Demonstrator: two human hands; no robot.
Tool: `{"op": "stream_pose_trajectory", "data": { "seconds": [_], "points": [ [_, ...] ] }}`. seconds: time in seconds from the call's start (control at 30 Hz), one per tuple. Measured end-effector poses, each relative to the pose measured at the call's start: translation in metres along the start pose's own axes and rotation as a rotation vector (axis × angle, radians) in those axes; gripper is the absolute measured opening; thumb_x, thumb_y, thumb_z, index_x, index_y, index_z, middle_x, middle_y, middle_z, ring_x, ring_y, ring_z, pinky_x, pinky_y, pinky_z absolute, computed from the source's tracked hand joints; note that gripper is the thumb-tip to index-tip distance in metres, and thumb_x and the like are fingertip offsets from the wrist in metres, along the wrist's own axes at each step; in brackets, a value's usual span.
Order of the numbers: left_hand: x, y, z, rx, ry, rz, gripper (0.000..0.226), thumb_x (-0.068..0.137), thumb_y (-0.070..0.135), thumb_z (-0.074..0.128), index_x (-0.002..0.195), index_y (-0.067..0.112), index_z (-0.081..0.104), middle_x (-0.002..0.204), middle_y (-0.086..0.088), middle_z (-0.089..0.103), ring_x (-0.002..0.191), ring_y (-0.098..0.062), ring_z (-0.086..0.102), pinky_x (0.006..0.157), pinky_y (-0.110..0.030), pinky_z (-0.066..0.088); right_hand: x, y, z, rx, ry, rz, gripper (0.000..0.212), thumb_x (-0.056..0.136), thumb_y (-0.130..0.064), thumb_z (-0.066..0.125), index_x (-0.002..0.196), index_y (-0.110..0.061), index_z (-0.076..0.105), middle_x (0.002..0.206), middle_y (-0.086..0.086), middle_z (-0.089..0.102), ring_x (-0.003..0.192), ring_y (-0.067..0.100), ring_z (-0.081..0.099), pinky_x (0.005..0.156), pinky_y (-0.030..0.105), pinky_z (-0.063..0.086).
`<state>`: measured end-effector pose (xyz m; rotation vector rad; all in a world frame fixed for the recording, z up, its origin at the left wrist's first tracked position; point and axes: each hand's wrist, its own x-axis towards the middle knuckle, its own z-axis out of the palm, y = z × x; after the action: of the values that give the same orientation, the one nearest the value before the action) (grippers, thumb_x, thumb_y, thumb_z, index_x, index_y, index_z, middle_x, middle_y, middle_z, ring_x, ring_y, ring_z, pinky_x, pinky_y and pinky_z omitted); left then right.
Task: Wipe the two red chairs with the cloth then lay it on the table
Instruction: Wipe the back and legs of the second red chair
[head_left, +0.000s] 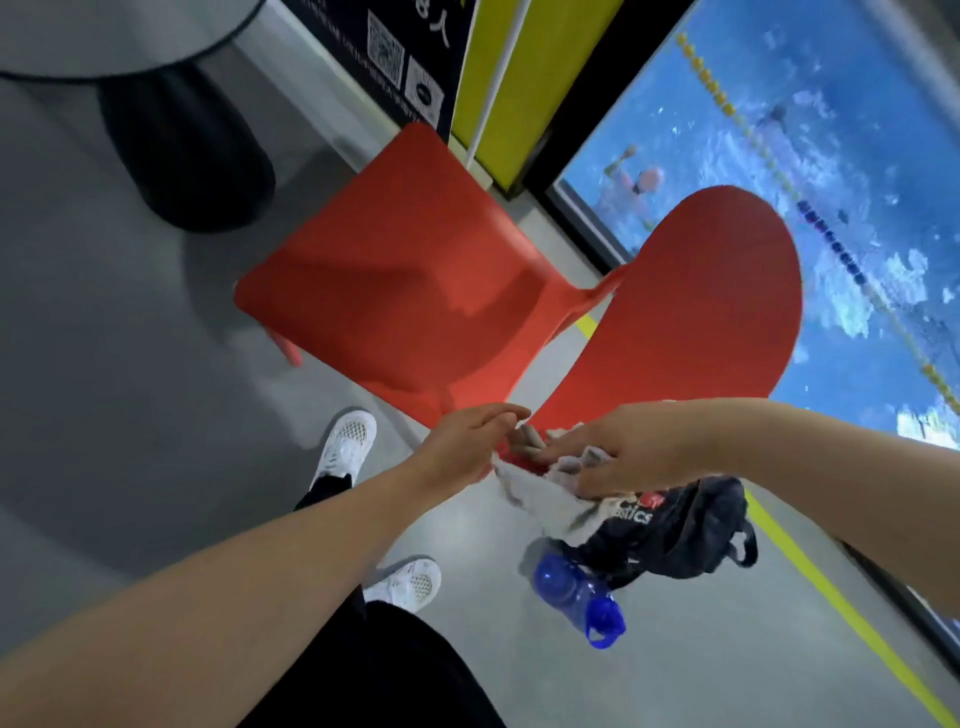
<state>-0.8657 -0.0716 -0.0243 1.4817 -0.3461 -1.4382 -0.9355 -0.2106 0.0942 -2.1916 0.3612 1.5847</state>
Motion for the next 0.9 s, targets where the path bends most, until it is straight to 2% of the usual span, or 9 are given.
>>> {"op": "stream_pose_trajectory", "data": {
  "seconds": [0.1, 0.23, 0.33, 0.4, 0.47, 0.6, 0.7, 0.77, 0.9],
  "points": [
    [-0.01, 0.014, 0.017, 0.132, 0.015, 0.11, 0.028, 0.095, 0.013, 0.042, 0.116, 0.01, 0.061, 0.12, -0.008, 0.062, 0.104, -0.013, 0.053, 0.094, -0.028, 0.038, -0.027, 0.018, 0.012, -0.136, 0.221, -0.011, 0.039, 0.091, -0.052, 0.04, 0.13, -0.046, 0.042, 0.128, -0.017, 0.057, 0.112, 0.011, 0.054, 0.085, 0.026, 0.033],
    [-0.016, 0.029, 0.038, 0.298, 0.033, 0.224, 0.031, 0.095, 0.015, 0.042, 0.124, 0.012, 0.056, 0.13, -0.005, 0.057, 0.12, -0.013, 0.049, 0.098, -0.017, 0.031, -0.054, 0.069, 0.026, -0.168, 0.468, -0.019, 0.036, 0.095, -0.045, 0.04, 0.129, -0.037, 0.048, 0.135, -0.014, 0.052, 0.123, 0.011, 0.048, 0.099, 0.031, 0.034],
    [-0.015, 0.041, 0.05, 0.39, 0.041, 0.258, 0.032, 0.094, 0.016, 0.043, 0.123, 0.014, 0.056, 0.13, -0.003, 0.058, 0.122, -0.012, 0.049, 0.105, -0.022, 0.032, -0.057, 0.114, 0.028, -0.153, 0.742, 0.036, 0.036, 0.097, -0.031, 0.043, 0.13, -0.021, 0.051, 0.144, 0.0, 0.046, 0.135, 0.019, 0.037, 0.114, 0.033, 0.018],
    [-0.01, 0.05, 0.059, 0.452, 0.03, 0.258, 0.033, 0.094, 0.015, 0.043, 0.125, 0.014, 0.055, 0.131, -0.003, 0.057, 0.124, -0.014, 0.048, 0.11, -0.031, 0.031, -0.049, 0.131, 0.027, 0.004, 0.948, 0.058, 0.037, 0.097, -0.018, 0.044, 0.133, -0.014, 0.049, 0.149, 0.007, 0.036, 0.143, 0.022, 0.024, 0.118, 0.039, 0.013],
    [-0.004, 0.059, 0.069, 0.499, 0.005, 0.263, 0.035, 0.093, 0.013, 0.042, 0.126, 0.013, 0.053, 0.133, -0.004, 0.055, 0.126, -0.015, 0.046, 0.112, -0.033, 0.03, -0.035, 0.13, 0.026, 0.257, 1.129, 0.082, 0.04, 0.096, -0.005, 0.043, 0.136, -0.006, 0.044, 0.153, 0.015, 0.024, 0.146, 0.026, 0.011, 0.12, 0.037, 0.01],
    [0.007, 0.076, 0.089, 0.585, 0.033, 0.336, 0.041, 0.095, 0.014, 0.039, 0.136, 0.014, 0.041, 0.143, -0.002, 0.043, 0.132, -0.011, 0.036, 0.106, -0.015, 0.02, -0.013, 0.095, 0.034, 0.841, 1.407, 0.171, 0.055, 0.091, 0.009, 0.037, 0.144, 0.001, 0.021, 0.155, 0.023, 0.008, 0.145, 0.029, 0.009, 0.109, 0.013, 0.012],
    [0.011, 0.09, 0.099, 0.631, 0.053, 0.494, 0.045, 0.096, 0.011, 0.038, 0.14, 0.015, 0.032, 0.149, 0.002, 0.031, 0.132, 0.0, 0.024, 0.1, 0.0, 0.011, -0.005, 0.068, 0.048, 1.015, 1.564, 0.153, 0.062, 0.086, 0.017, 0.038, 0.142, 0.009, 0.014, 0.152, 0.029, 0.01, 0.139, 0.025, 0.024, 0.091, -0.013, 0.008],
    [0.011, 0.096, 0.103, 0.715, -0.016, 0.62, 0.045, 0.096, 0.01, 0.038, 0.14, 0.015, 0.031, 0.149, 0.007, 0.024, 0.134, 0.002, 0.018, 0.101, 0.004, 0.006, 0.002, 0.049, 0.061, 1.083, 1.589, 0.164, 0.065, 0.086, 0.013, 0.044, 0.143, 0.007, 0.013, 0.153, 0.025, 0.009, 0.144, 0.026, 0.016, 0.091, -0.014, 0.003],
    [0.004, 0.097, 0.105, 0.816, -0.273, 0.726, 0.047, 0.093, 0.022, 0.03, 0.139, 0.027, 0.021, 0.15, 0.015, 0.012, 0.139, 0.006, 0.009, 0.112, -0.009, 0.006, 0.013, 0.009, 0.08, 1.196, 1.687, 0.208, 0.062, 0.093, -0.008, 0.042, 0.145, -0.012, 0.008, 0.156, 0.005, 0.008, 0.137, -0.004, 0.009, 0.101, -0.006, 0.011]
  ]
}}
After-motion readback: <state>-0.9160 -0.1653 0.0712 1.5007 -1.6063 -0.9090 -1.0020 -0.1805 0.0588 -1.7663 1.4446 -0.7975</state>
